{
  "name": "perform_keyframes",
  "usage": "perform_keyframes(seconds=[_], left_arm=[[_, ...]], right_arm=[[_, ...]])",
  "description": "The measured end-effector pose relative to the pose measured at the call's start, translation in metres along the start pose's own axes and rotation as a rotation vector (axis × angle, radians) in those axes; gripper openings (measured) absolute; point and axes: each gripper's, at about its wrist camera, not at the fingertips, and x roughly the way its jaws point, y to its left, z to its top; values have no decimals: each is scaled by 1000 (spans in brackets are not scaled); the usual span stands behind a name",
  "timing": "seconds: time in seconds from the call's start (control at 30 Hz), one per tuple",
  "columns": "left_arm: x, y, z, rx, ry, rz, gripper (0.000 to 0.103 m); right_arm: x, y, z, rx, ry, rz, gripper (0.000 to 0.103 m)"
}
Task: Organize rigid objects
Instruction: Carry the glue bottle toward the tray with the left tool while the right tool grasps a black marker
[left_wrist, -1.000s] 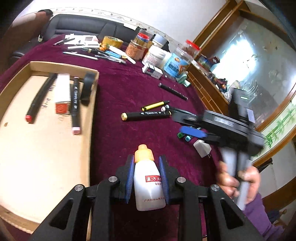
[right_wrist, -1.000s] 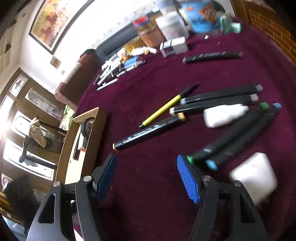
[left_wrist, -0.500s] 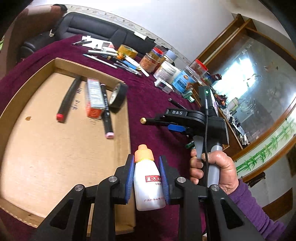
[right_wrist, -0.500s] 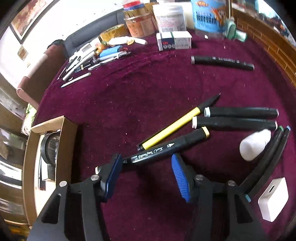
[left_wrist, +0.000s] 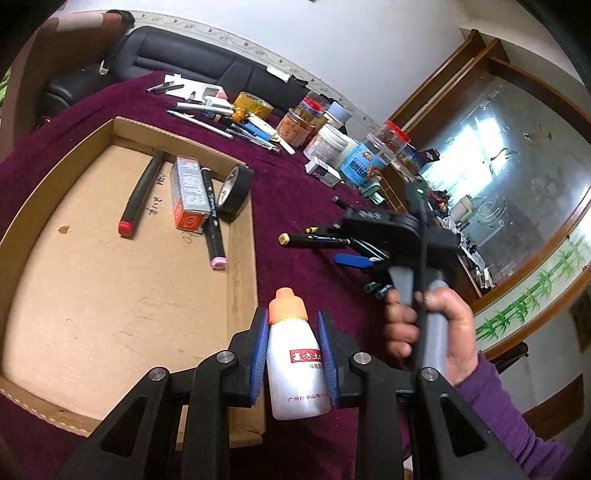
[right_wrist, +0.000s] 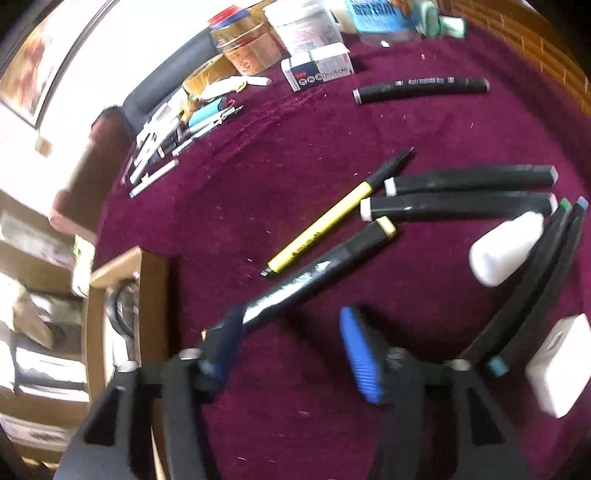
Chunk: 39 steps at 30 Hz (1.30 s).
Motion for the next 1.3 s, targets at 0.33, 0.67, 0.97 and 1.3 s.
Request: perform_keyframes(seconds=[0.33, 0.67, 0.97, 1.3], left_arm=[[-4, 7, 0, -10, 0, 6, 27], [-5, 20, -1, -44, 8, 9, 27], [-20, 15, 7, -13, -18, 61, 27], [7, 58, 84, 20, -8, 245, 27]], right_arm=[[16, 36, 4, -74, -73, -188, 25], [-10, 5, -29, -210, -44, -227, 15], [-6, -6, -16, -166, -69, -99, 14], [-55, 47, -27, -220, -61, 220, 15]])
